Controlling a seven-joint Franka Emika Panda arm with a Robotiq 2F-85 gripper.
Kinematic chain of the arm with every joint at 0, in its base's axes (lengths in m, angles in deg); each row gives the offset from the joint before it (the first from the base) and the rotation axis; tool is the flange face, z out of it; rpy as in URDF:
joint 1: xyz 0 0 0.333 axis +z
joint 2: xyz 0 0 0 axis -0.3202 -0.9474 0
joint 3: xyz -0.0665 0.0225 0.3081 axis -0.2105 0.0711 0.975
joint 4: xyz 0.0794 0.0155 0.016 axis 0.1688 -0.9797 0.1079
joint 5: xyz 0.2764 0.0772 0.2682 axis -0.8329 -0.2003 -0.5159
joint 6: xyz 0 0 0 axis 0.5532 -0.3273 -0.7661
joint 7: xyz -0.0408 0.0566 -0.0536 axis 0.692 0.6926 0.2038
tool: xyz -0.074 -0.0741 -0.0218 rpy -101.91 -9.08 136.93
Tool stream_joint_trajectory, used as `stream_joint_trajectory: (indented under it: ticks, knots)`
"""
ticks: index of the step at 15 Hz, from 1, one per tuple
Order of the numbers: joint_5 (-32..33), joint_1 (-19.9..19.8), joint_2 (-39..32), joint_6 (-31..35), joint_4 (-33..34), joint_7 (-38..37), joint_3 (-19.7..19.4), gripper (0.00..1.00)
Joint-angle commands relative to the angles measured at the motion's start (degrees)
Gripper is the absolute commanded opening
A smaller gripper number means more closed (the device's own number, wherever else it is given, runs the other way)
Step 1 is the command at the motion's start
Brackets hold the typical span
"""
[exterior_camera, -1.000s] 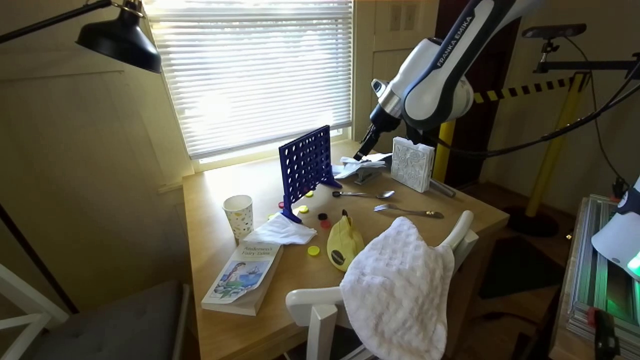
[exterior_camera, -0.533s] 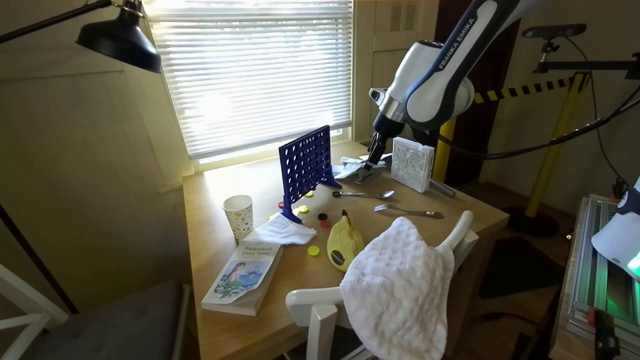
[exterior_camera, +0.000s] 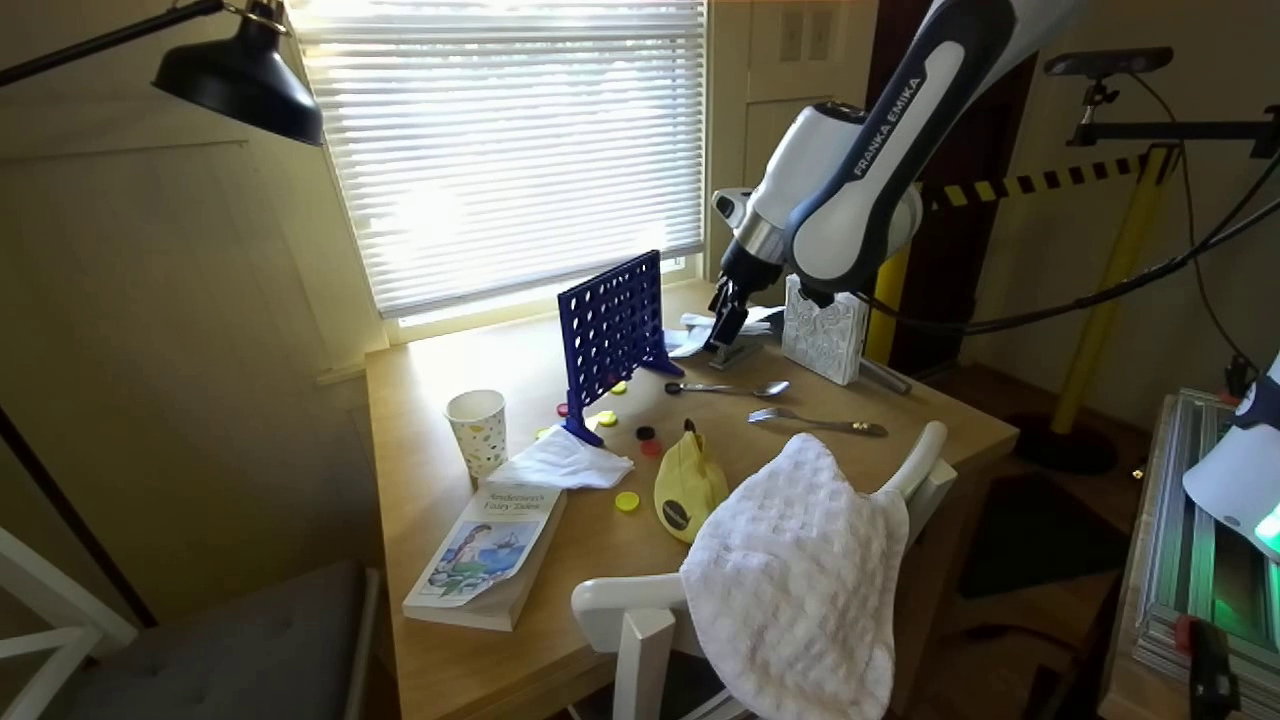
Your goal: Put one orange chip and black chip in the blue gameboard.
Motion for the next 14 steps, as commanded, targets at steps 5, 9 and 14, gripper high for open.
stream_joint_trajectory:
  ticks: [5,9,14]
  knots:
    - [7.59,-1.47,-10.66,7.14,6.09,10.04,-0.69,1.00]
    - [18.29,-2.70,-13.63,5.11,7.58,6.30,-0.79,1.00]
    - [15.75,-1.34,-16.69,3.79,10.84,-8.68,-0.27,1.00]
